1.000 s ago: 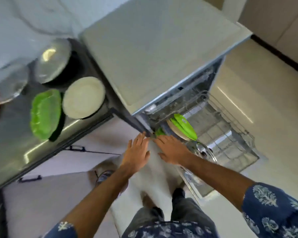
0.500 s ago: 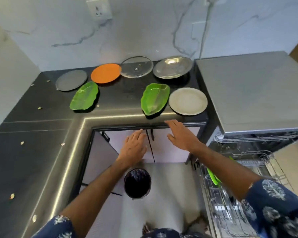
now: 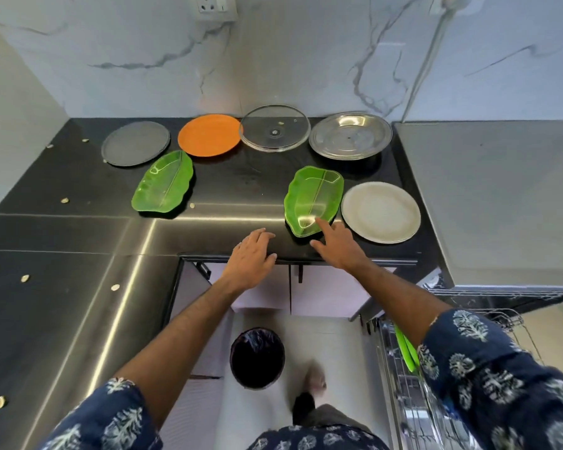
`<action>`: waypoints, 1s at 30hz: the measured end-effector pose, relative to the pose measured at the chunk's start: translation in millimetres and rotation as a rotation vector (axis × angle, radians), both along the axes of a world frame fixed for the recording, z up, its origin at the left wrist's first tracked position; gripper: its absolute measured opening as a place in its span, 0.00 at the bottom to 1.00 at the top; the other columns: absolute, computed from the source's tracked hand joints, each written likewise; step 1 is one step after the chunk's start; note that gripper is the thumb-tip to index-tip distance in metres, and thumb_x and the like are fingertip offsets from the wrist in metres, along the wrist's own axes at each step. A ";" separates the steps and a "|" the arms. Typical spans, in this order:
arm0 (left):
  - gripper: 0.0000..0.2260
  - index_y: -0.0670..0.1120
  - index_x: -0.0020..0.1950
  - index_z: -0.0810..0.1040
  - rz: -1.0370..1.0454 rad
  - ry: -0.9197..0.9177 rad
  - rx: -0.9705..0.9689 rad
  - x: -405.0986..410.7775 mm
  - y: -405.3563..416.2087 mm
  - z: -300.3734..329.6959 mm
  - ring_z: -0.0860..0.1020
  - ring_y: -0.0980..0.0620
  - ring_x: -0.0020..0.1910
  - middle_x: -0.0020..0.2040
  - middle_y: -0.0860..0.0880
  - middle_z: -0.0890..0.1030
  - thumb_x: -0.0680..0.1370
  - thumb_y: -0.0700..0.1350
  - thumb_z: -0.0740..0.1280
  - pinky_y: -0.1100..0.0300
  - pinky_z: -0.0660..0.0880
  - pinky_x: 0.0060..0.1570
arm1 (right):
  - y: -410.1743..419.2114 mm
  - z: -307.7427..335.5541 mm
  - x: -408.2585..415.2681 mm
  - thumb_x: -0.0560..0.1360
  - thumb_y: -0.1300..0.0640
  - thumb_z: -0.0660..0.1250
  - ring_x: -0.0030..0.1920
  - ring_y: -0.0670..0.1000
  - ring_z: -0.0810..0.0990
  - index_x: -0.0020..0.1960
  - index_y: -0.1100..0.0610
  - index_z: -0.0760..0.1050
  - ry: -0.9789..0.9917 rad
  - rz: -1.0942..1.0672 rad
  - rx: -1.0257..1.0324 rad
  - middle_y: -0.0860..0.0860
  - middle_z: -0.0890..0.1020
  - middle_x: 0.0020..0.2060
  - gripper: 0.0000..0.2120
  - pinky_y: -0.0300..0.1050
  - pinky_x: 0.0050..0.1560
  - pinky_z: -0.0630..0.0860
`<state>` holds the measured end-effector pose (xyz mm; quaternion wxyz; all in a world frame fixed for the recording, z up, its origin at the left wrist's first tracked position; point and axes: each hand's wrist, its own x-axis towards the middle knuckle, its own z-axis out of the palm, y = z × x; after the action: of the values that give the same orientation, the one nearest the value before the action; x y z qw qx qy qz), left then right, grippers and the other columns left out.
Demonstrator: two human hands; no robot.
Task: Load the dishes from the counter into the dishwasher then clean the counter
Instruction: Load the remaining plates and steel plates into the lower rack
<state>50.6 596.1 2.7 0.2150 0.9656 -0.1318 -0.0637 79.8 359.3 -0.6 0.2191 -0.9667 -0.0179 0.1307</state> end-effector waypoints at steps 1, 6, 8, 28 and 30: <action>0.22 0.45 0.72 0.68 0.003 0.033 -0.033 8.2 -1.2 -1.7 0.64 0.43 0.75 0.76 0.42 0.64 0.80 0.48 0.65 0.45 0.63 0.72 | 1.5 -3.5 6.7 0.79 0.44 0.63 0.63 0.66 0.70 0.74 0.54 0.63 -0.026 -0.018 0.015 0.64 0.69 0.62 0.28 0.58 0.66 0.69; 0.21 0.41 0.72 0.68 0.086 0.186 -0.212 40.4 -9.0 -10.0 0.62 0.45 0.75 0.73 0.39 0.66 0.80 0.43 0.66 0.54 0.58 0.75 | 5.5 -14.2 4.9 0.78 0.47 0.66 0.53 0.59 0.73 0.60 0.59 0.72 -0.142 -0.055 0.105 0.60 0.71 0.55 0.18 0.53 0.57 0.74; 0.22 0.40 0.73 0.67 0.131 0.215 -0.268 49.9 -16.7 -11.5 0.70 0.45 0.69 0.70 0.40 0.69 0.80 0.42 0.66 0.55 0.64 0.71 | 2.9 -19.4 -0.3 0.77 0.49 0.68 0.49 0.56 0.74 0.56 0.58 0.74 -0.155 -0.128 0.231 0.56 0.71 0.52 0.14 0.50 0.54 0.75; 0.10 0.41 0.61 0.77 0.079 0.742 -0.841 8.5 -58.6 -10.6 0.84 0.43 0.45 0.53 0.40 0.84 0.82 0.43 0.64 0.54 0.82 0.35 | -20.5 -7.0 -134.2 0.68 0.72 0.74 0.39 0.48 0.81 0.61 0.54 0.71 0.069 -0.615 0.872 0.59 0.78 0.49 0.28 0.45 0.37 0.82; 0.09 0.41 0.60 0.78 -0.065 0.809 -0.787 -5.9 -76.7 -20.4 0.83 0.42 0.46 0.52 0.40 0.83 0.81 0.41 0.66 0.54 0.82 0.38 | -35.6 -7.5 -168.9 0.70 0.73 0.73 0.42 0.49 0.81 0.62 0.54 0.71 0.108 -0.672 0.917 0.56 0.80 0.51 0.26 0.44 0.40 0.82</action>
<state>44.7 519.4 -17.7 0.5902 0.7066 -0.0825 -0.3816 -89.1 323.7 -8.0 0.6463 -0.7173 0.2472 0.0821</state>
